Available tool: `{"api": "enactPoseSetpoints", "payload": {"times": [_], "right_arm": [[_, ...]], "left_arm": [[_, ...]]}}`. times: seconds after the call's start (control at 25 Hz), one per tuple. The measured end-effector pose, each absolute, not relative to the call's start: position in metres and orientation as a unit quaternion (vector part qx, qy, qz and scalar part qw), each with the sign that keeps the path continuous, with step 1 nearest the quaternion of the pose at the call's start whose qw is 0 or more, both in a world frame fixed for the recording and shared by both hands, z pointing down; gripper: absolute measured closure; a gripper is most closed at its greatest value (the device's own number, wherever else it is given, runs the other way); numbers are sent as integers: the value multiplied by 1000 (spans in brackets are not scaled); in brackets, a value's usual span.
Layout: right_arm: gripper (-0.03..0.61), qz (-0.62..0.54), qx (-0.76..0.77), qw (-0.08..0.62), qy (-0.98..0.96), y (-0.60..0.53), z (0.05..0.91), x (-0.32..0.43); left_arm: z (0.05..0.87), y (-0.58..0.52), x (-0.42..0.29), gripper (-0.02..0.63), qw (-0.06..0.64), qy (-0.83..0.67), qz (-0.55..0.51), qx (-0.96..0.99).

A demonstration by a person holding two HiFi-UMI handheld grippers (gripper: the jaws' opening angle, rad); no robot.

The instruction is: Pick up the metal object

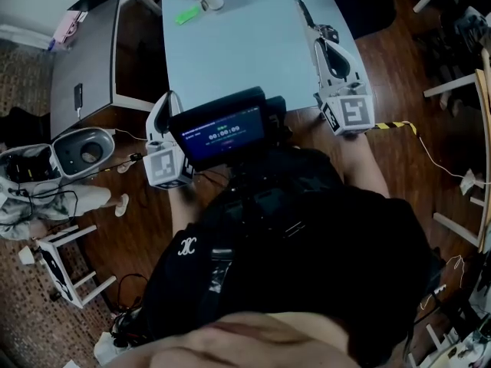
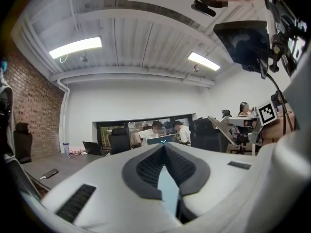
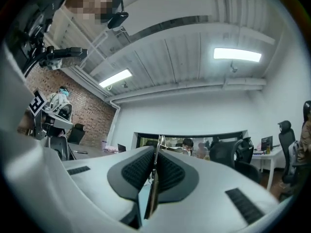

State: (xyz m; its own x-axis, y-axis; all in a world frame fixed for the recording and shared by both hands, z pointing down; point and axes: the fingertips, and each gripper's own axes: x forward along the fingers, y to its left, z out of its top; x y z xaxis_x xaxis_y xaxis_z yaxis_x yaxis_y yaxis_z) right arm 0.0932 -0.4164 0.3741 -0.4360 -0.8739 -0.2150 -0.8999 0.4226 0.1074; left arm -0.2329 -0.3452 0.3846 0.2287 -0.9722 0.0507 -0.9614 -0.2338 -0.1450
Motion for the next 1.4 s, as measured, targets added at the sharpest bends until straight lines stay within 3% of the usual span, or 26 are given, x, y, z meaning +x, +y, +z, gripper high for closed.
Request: {"api": "enactPoseSetpoints", "payload": {"times": [0.84, 1.4], "right_arm": [[584, 146, -508, 89, 844, -351, 334, 182], [584, 169, -525, 107, 827, -231, 314, 163]], "left_arm": [[364, -315, -115, 604, 76, 607, -48, -790], [345, -222, -159, 604, 106, 601, -10, -792]]}}
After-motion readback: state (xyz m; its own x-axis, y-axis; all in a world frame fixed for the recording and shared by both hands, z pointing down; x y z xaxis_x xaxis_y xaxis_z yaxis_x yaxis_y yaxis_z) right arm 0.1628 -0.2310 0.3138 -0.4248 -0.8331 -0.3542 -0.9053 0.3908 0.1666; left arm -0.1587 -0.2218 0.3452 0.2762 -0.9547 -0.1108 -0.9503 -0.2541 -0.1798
